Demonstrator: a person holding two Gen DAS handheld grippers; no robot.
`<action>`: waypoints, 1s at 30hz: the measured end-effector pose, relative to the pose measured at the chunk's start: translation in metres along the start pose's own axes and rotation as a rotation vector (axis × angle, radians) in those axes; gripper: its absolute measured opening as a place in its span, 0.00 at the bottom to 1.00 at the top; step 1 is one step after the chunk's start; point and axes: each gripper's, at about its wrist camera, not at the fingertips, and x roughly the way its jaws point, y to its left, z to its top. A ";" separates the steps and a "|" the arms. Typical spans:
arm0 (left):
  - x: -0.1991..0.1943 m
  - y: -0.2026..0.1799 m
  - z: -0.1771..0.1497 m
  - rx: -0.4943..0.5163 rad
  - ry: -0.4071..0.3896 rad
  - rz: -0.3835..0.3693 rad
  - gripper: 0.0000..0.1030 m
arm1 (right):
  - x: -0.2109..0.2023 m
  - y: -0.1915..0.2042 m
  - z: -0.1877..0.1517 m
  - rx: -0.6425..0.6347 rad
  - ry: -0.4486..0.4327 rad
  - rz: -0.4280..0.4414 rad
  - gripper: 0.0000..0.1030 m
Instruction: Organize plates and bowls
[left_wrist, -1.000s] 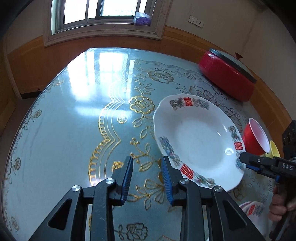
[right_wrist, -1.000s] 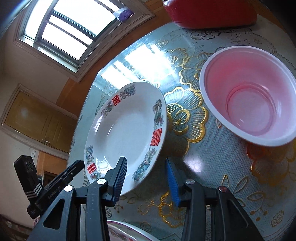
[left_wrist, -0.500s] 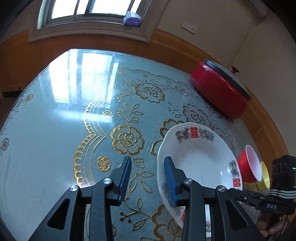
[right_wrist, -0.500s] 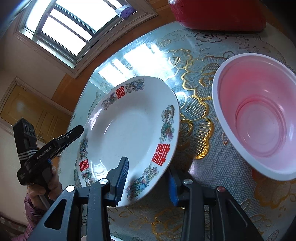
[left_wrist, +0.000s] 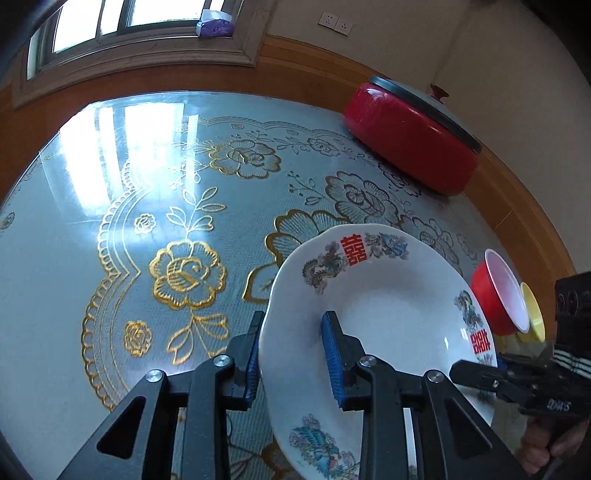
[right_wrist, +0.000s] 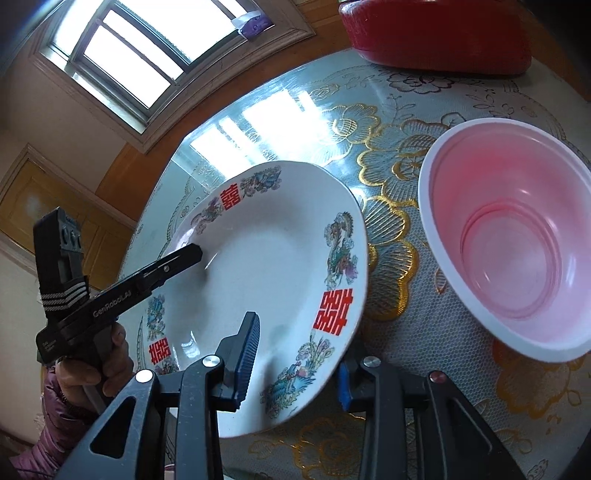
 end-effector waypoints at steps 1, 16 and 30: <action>-0.004 0.000 -0.006 -0.002 -0.001 0.006 0.29 | -0.001 0.002 -0.002 -0.013 0.004 0.001 0.34; -0.068 -0.016 -0.060 0.025 -0.083 0.064 0.27 | -0.011 0.037 -0.024 -0.189 -0.006 -0.007 0.30; -0.126 -0.050 -0.090 0.032 -0.174 0.049 0.28 | -0.064 0.042 -0.055 -0.254 -0.090 0.017 0.30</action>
